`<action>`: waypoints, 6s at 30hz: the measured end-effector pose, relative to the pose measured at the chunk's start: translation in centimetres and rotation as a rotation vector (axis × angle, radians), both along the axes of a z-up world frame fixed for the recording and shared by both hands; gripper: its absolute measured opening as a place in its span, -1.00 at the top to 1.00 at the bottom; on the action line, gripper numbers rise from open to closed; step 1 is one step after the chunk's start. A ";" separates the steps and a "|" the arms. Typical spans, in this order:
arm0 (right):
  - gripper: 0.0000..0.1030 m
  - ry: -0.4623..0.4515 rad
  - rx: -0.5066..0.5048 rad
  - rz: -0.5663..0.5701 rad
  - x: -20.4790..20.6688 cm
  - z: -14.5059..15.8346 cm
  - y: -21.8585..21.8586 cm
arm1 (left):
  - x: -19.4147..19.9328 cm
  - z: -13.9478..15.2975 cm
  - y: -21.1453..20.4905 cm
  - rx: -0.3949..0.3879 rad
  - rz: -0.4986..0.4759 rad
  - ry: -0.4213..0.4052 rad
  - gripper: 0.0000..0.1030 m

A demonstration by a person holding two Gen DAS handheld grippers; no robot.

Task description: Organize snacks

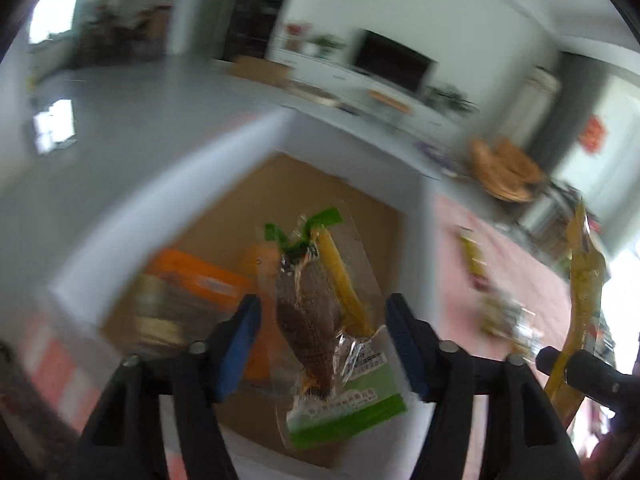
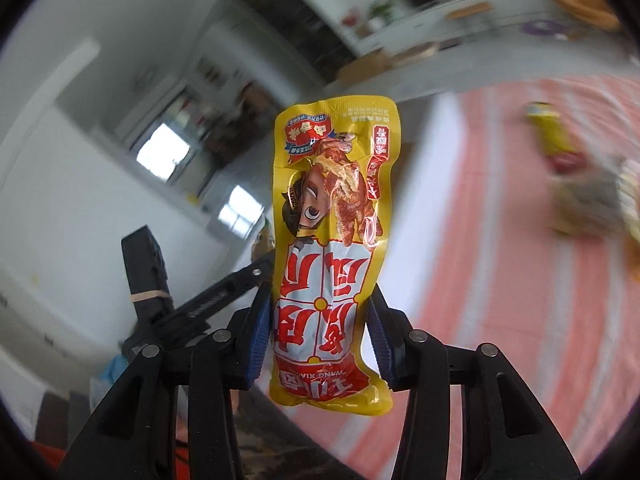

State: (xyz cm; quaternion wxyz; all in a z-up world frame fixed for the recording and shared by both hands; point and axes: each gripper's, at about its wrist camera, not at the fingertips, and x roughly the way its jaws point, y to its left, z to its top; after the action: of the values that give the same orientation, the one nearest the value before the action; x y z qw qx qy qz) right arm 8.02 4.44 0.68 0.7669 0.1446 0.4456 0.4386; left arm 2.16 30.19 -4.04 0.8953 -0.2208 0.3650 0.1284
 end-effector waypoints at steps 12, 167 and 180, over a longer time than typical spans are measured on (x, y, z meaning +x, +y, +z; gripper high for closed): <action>-0.36 -0.165 -0.258 -0.148 1.1 -4.5 -2.0 | -1.1 -0.8 -4.1 0.056 -0.112 -0.007 -0.64; -0.65 -0.080 -0.698 -0.869 0.1 -16.4 -28.4 | 9.9 -13.8 -30.7 0.128 -0.644 0.197 -0.95; -0.66 -0.080 -0.699 -0.870 0.1 -16.4 -28.4 | 10.3 -14.5 -30.8 0.273 -0.542 0.154 -1.00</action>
State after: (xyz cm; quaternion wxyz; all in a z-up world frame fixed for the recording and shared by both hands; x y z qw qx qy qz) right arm 8.15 -23.99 -15.71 0.8959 0.0356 0.4343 -0.0868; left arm 12.46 -0.60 -18.51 0.8880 0.0171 0.4567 -0.0509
